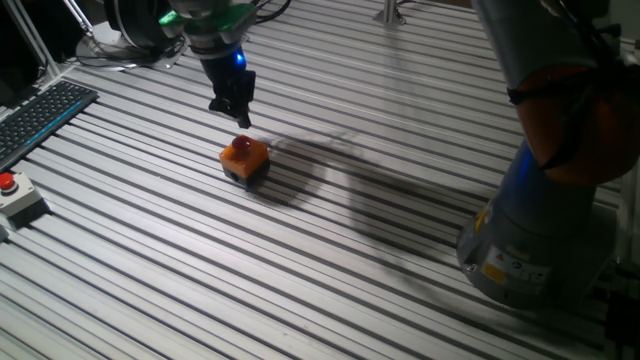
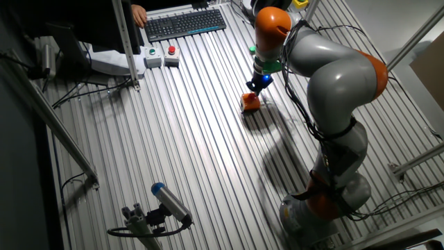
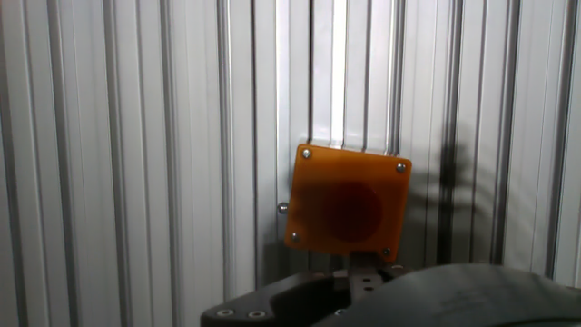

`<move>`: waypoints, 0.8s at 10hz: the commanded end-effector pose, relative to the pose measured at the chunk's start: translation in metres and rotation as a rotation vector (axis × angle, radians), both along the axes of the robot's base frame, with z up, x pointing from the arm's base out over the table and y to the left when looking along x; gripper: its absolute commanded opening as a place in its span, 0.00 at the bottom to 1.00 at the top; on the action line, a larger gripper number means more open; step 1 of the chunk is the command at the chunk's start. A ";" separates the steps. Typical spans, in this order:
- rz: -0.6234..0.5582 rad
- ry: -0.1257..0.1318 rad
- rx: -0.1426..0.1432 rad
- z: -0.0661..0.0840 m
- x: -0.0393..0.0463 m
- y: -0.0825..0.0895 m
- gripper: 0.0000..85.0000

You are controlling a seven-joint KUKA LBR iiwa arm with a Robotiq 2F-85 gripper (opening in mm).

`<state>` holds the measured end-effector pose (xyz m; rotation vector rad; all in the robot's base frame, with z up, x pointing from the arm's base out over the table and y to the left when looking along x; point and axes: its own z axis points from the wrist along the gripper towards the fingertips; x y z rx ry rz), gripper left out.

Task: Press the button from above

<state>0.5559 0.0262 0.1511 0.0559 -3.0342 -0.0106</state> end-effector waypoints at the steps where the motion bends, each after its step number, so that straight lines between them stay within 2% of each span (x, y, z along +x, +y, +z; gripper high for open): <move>1: 0.000 -0.003 0.000 -0.003 0.0029 0.000 0.00; 6: 0.001 -0.011 0.010 -0.025 0.0174 0.002 0.00; 8: -0.001 -0.012 0.013 -0.031 0.0187 0.003 0.00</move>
